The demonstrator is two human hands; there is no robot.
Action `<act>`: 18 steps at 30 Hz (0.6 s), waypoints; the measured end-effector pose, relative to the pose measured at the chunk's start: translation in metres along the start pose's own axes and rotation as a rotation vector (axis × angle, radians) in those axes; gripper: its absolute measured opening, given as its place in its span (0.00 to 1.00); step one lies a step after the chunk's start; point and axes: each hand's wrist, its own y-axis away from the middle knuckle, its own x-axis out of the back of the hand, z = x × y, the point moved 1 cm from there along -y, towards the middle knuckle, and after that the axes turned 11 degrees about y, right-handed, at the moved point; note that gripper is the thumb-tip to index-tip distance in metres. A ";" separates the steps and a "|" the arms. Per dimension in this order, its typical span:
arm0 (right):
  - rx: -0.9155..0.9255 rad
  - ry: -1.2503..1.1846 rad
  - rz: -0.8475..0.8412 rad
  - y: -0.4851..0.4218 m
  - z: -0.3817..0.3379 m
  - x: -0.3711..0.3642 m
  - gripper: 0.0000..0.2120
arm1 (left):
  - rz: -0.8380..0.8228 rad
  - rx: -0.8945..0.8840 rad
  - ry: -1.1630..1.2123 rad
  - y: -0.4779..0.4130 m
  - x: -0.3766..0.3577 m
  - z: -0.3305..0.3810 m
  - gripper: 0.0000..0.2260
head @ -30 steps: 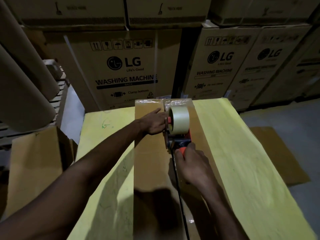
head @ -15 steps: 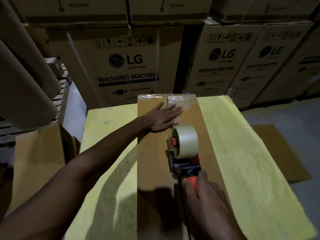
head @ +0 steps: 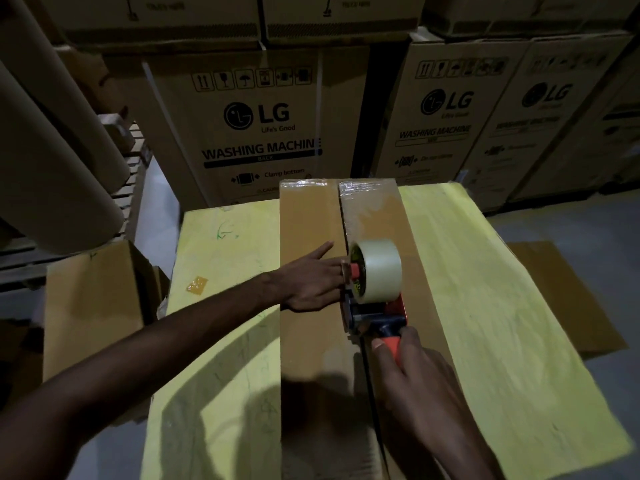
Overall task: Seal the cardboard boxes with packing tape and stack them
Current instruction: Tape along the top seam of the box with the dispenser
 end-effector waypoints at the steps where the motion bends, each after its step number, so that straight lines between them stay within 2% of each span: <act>1: 0.003 -0.003 0.000 0.003 0.001 -0.001 0.15 | -0.005 0.014 0.011 0.001 -0.001 0.000 0.23; 5: 0.025 0.008 0.032 0.010 0.003 -0.004 0.12 | -0.016 0.045 0.000 -0.001 0.000 -0.003 0.22; 9: 0.036 0.049 0.041 0.013 0.003 -0.003 0.11 | -0.029 0.054 0.003 -0.001 0.003 0.002 0.25; 11: 0.024 0.073 0.018 0.019 0.003 -0.006 0.10 | -0.045 0.063 0.008 -0.002 0.004 0.003 0.28; 18: -0.008 0.123 -0.042 0.061 0.021 -0.018 0.11 | -0.058 0.063 -0.019 -0.003 -0.001 -0.005 0.26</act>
